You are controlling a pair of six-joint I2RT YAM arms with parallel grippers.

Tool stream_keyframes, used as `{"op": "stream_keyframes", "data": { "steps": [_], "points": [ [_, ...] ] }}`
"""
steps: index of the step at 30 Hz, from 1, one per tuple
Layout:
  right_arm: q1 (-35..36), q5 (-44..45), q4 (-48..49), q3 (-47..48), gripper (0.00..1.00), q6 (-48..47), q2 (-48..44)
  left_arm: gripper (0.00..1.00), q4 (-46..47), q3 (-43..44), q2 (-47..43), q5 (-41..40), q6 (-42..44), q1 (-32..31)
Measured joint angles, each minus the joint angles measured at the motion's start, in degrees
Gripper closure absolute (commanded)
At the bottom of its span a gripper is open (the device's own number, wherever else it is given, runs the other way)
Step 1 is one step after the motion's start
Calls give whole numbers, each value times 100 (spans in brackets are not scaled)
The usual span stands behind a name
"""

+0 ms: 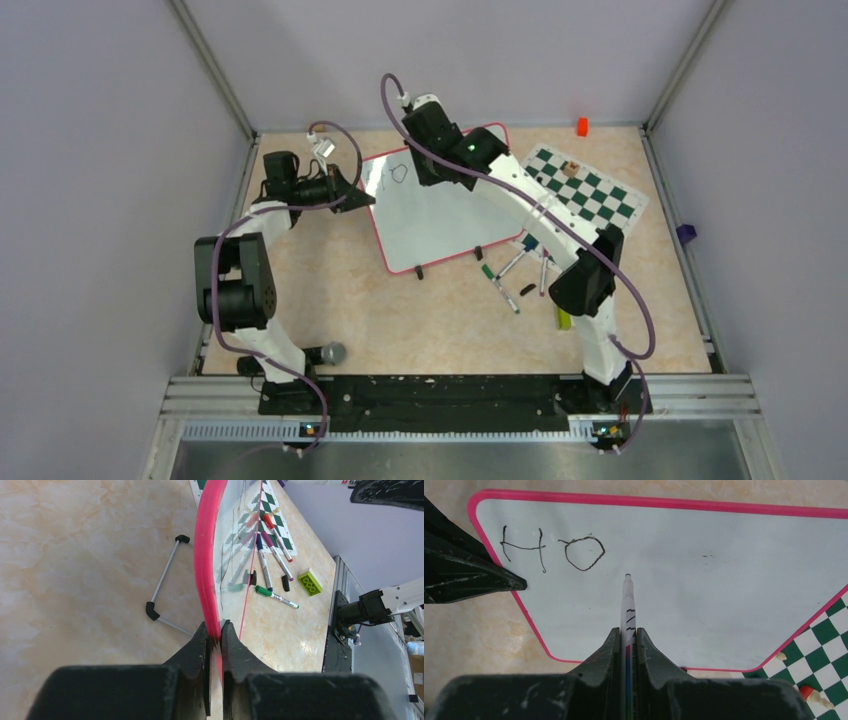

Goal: Write a sentence on the whiteboard

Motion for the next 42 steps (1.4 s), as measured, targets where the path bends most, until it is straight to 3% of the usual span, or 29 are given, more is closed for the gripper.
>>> {"op": "stream_keyframes", "data": {
  "steps": [14, 42],
  "points": [
    [0, 11, -323, 227, 100, 39, 328, 100, -7, 0, 0, -17, 2, -4],
    [-35, 70, 129, 234, 100, -116, 326, 100, -166, 57, 0, -120, 98, -44]
  ]
}}
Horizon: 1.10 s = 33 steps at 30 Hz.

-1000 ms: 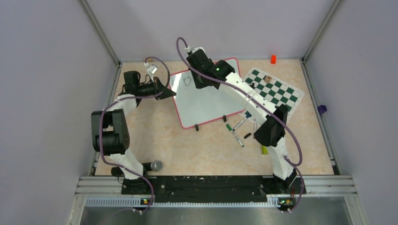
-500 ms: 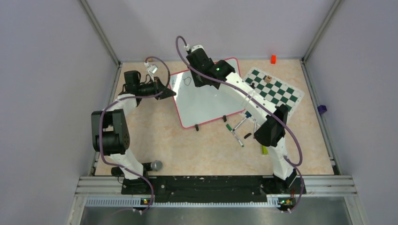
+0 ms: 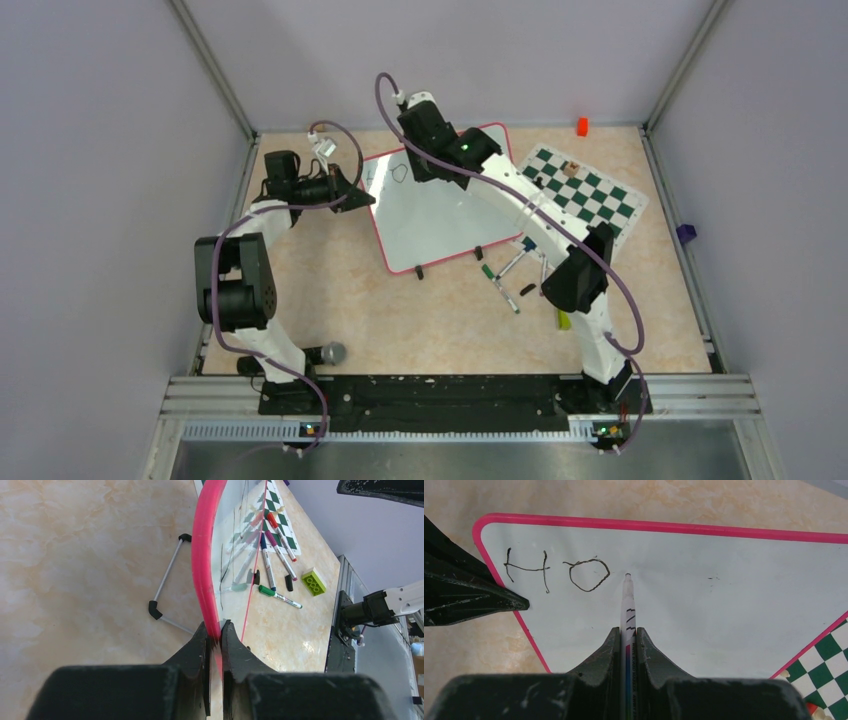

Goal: Write a sentence on the whiteboard

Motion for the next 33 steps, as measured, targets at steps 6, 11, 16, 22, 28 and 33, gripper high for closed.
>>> {"op": "stream_keyframes", "data": {
  "steps": [6, 11, 16, 22, 28, 33],
  "points": [
    [-7, -13, 79, 31, 100, 0, 4, 100, -2, 0, 0, -2, 17, 0],
    [-15, -24, 153, 57, 100, -2, 52, 100, -4, 0, 0, -7, 26, -2],
    [-15, -42, 175, 70, 100, -2, 166, 100, -24, 9, 0, -17, 37, -7],
    [-15, -44, 177, 70, 100, -39, 225, 100, -31, 11, 0, -63, 37, -11],
    [-15, -44, 214, 11, 100, -42, 216, 100, -31, 11, 0, -76, 39, -11],
    [-11, -66, 262, -256, 100, -39, 125, 100, -81, 24, 0, -151, 37, -17]
  ]
}}
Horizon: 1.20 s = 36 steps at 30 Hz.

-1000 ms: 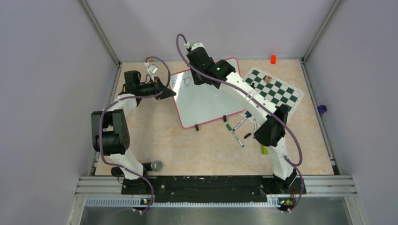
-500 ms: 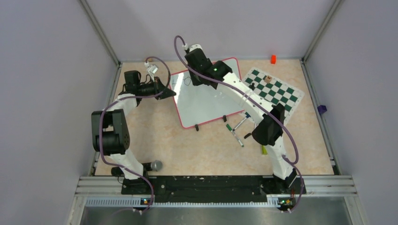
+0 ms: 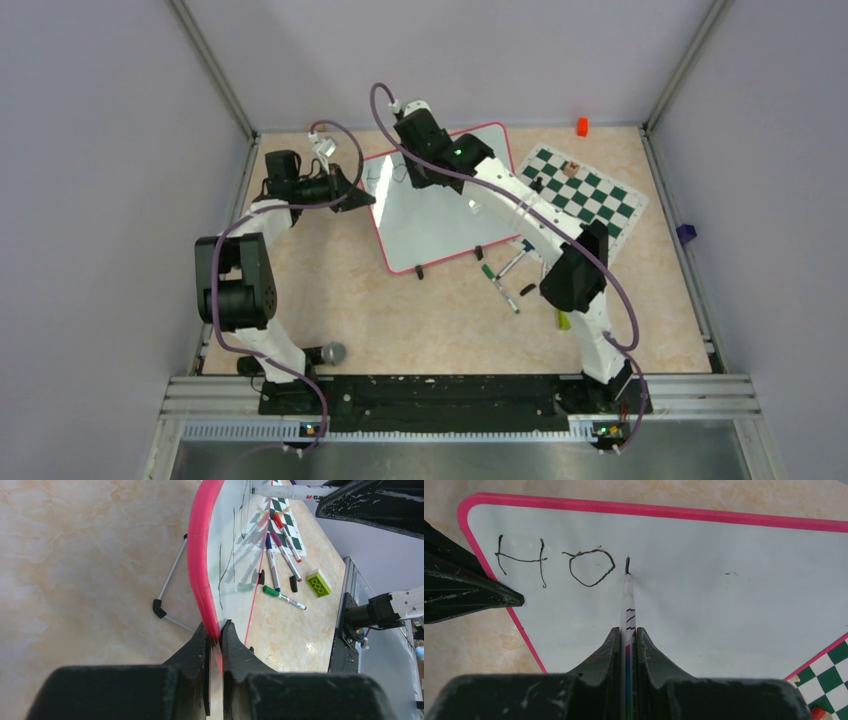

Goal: Write a sentence on the whiteboard

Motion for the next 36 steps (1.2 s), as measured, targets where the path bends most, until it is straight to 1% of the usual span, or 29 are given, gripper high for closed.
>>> {"op": "stream_keyframes", "data": {
  "steps": [15, 21, 26, 36],
  "points": [
    [31, -76, 4, -785, 100, 42, -348, 100, -59, 24, 0, 2, 15, -4],
    [50, -79, -15, -866, 100, 63, -374, 100, -90, 33, 0, 4, 26, -4],
    [48, -131, -85, -717, 100, 63, -374, 100, -101, 42, 0, 48, 44, -9],
    [-24, -256, -120, 179, 100, 59, -361, 100, -109, 46, 0, 66, 48, -9]
  ]
}}
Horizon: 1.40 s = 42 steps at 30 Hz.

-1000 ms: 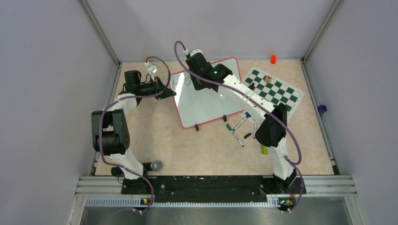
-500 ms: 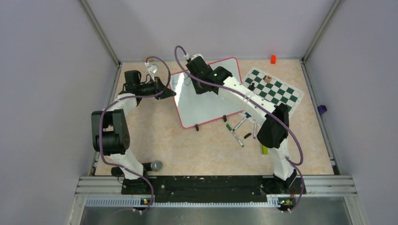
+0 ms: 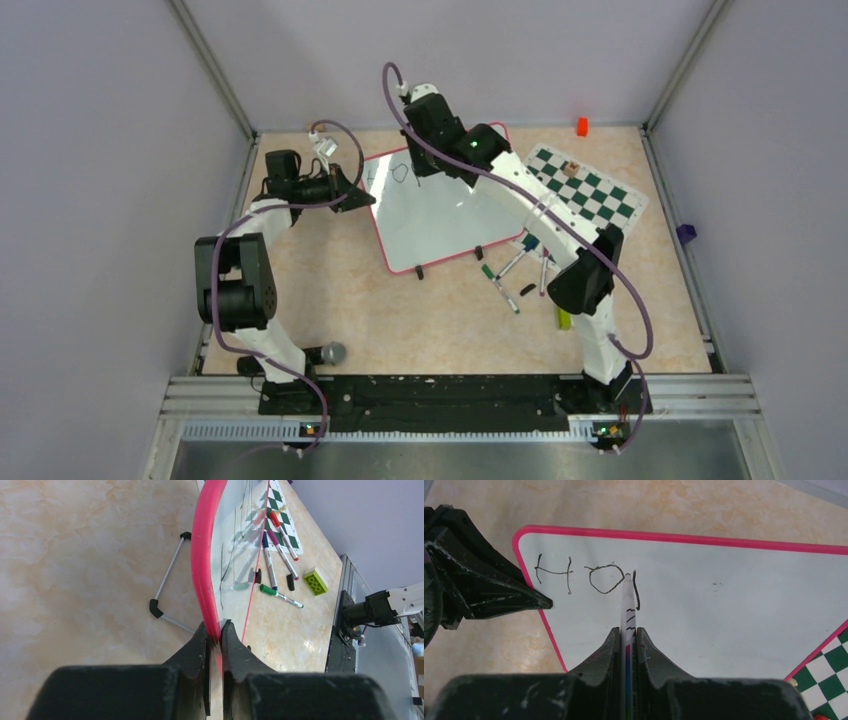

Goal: Write a sentence on the whiteboard

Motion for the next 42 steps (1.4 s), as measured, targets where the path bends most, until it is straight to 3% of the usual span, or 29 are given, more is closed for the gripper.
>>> {"op": "stream_keyframes", "data": {
  "steps": [42],
  "points": [
    [-114, 275, -103, 260, 100, -22, 507, 100, -17, 4, 0, -68, 4, -4]
  ]
}}
